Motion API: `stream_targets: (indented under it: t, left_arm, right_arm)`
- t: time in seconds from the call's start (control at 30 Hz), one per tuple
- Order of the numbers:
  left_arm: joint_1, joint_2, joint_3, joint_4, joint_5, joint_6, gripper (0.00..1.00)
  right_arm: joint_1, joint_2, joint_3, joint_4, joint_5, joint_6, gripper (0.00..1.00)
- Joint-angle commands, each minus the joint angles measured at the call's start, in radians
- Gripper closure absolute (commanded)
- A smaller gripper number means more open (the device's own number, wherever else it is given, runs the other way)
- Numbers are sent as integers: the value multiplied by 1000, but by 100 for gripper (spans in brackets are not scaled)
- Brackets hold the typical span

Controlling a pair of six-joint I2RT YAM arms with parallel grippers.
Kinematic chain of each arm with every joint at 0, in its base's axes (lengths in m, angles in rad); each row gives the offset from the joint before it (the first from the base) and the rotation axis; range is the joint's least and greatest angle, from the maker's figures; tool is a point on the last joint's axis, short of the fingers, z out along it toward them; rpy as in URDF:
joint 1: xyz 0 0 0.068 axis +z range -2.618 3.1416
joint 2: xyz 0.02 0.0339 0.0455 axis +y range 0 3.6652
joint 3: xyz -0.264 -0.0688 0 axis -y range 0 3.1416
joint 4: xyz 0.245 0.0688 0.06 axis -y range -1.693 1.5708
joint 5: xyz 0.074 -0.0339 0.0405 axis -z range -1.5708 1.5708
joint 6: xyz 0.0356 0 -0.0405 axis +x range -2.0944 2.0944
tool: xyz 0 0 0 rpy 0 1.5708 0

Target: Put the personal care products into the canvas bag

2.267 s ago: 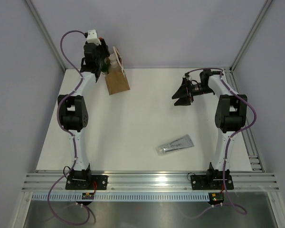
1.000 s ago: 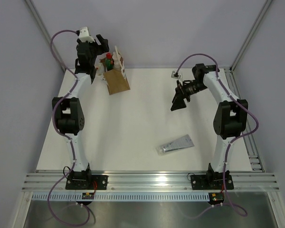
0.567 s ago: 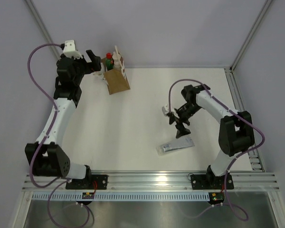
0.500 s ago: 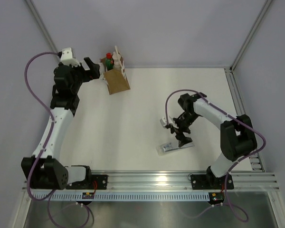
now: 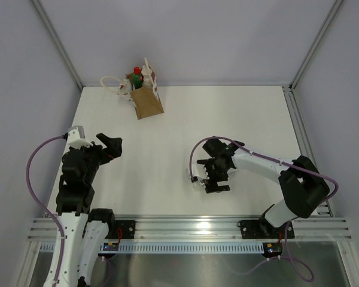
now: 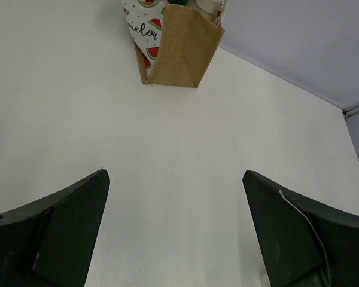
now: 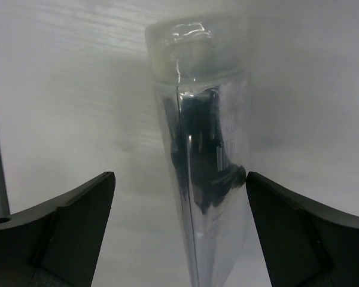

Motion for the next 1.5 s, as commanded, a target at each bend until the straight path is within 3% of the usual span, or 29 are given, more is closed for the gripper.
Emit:
stream_targets:
  t: [0.0, 0.13, 0.23, 0.27, 0.4, 0.5, 0.53, 0.63, 0.8, 0.93, 1.03, 1.17, 1.3, 1.47]
  left_arm:
    - [4, -78, -6, -106, -55, -7, 1]
    - [4, -135, -9, -156, -98, -8, 1]
    - [4, -159, -29, -166, -92, -16, 1]
    - [4, -162, -34, -168, -84, -17, 1]
    - [4, -164, -44, -177, -40, -25, 1]
    - [4, -176, -47, -176, -23, -25, 1]
    - [4, -181, -55, -169, -3, -24, 1]
    - [4, -193, -78, -122, 69, -36, 1]
    - [4, -166, -176, 66, 283, -121, 1]
    - [3, -86, -271, 289, 392, -386, 1]
    - [-31, 7, -333, 505, 428, -503, 1]
    - [-150, 92, -288, 588, 330, -484, 1]
    - [-255, 210, -195, 611, 177, -490, 1]
    - [-333, 449, -69, 644, 95, -570, 1]
  right_arm:
    - [35, 46, 10, 137, 102, 139, 1]
    - [69, 75, -4, 214, 151, 217, 1]
    - [70, 129, 39, 232, 168, 265, 10]
    - [70, 158, 54, 231, 171, 276, 24]
    - [70, 184, 114, 188, 153, 311, 51]
    - [63, 166, 139, 144, 90, 340, 62]
    - [57, 159, 163, 130, 61, 368, 70]
    - [12, 146, 249, 53, -106, 434, 80]
    - [-71, 182, 451, -42, -384, 558, 86]
    - [-108, 256, 651, -58, -537, 696, 87]
    - [-118, 320, 734, -12, -623, 841, 87]
    - [-128, 402, 815, 59, -641, 983, 87]
    - [-120, 412, 846, 82, -548, 943, 87]
    - [-102, 383, 817, 97, -489, 893, 87]
